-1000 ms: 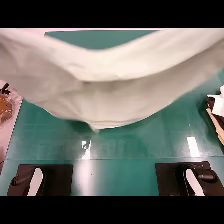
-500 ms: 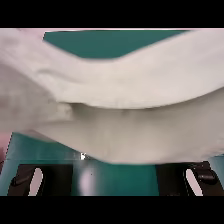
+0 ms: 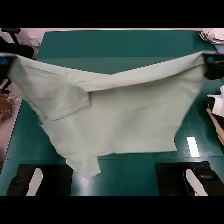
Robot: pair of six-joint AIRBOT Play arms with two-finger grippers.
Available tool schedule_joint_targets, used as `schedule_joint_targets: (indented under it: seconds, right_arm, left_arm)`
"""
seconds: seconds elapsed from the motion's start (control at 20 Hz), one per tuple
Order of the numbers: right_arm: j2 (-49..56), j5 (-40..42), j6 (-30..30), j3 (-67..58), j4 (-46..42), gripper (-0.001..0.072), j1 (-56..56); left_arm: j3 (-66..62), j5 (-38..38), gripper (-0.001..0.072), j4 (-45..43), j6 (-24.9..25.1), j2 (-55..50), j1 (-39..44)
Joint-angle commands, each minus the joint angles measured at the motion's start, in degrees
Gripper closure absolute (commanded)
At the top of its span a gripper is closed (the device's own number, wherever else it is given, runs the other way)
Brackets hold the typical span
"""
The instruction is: Fold the shirts.
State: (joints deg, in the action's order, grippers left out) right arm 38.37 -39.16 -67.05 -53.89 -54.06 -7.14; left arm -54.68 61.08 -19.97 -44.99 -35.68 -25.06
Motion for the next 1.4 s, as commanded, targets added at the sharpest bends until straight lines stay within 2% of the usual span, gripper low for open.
schedule_joint_targets:
  seconds: [0.0,0.1,0.3,0.5,0.7,0.85,1.15,1.25,1.3,1.35]
  right_arm:
    - [8.81,7.23,0.09,4.85,0.31,0.0686,0.04]
    - [13.38,10.32,0.11,4.87,0.35,0.0687,0.04]
    - [20.52,15.89,0.09,4.87,0.48,0.0686,0.04]
    - [26.05,25.24,0.09,4.87,0.46,0.0686,0.04]
    - [31.12,33.55,0.04,4.70,0.46,0.0686,0.13]
    - [35.47,32.24,0.04,1.73,0.42,0.0686,0.20]
    - [37.99,19.65,1.11,-3.89,-0.17,0.0686,-1.27]
    - [37.00,13.88,1.11,-3.87,-0.17,0.0688,-3.10]
    - [36.63,10.23,1.16,-3.87,-0.24,0.0688,-4.13]
    - [36.57,6.40,1.36,-3.87,-0.24,0.0689,-5.51]
  left_arm:
    - [12.17,-8.59,0.0680,6.51,11.17,-5.75,4.09]
    - [13.31,-14.19,0.0680,6.25,17.81,-11.15,10.29]
    - [13.25,-33.86,0.0680,11.23,25.33,-20.76,20.33]
    - [12.83,-43.63,0.0680,11.43,35.17,-27.23,26.36]
    - [9.33,-49.81,0.0680,11.47,35.45,-31.30,26.84]
    - [4.57,-50.03,0.0680,11.43,36.09,-35.36,26.84]
    - [0.07,-48.04,0.0680,10.91,36.06,-39.19,26.67]
    - [0.07,-42.95,0.0681,6.38,35.32,-38.47,26.67]
    - [0.07,-40.04,0.0681,2.32,30.21,-37.68,26.67]
    - [0.09,-38.73,0.0682,-3.39,20.98,-37.33,26.67]
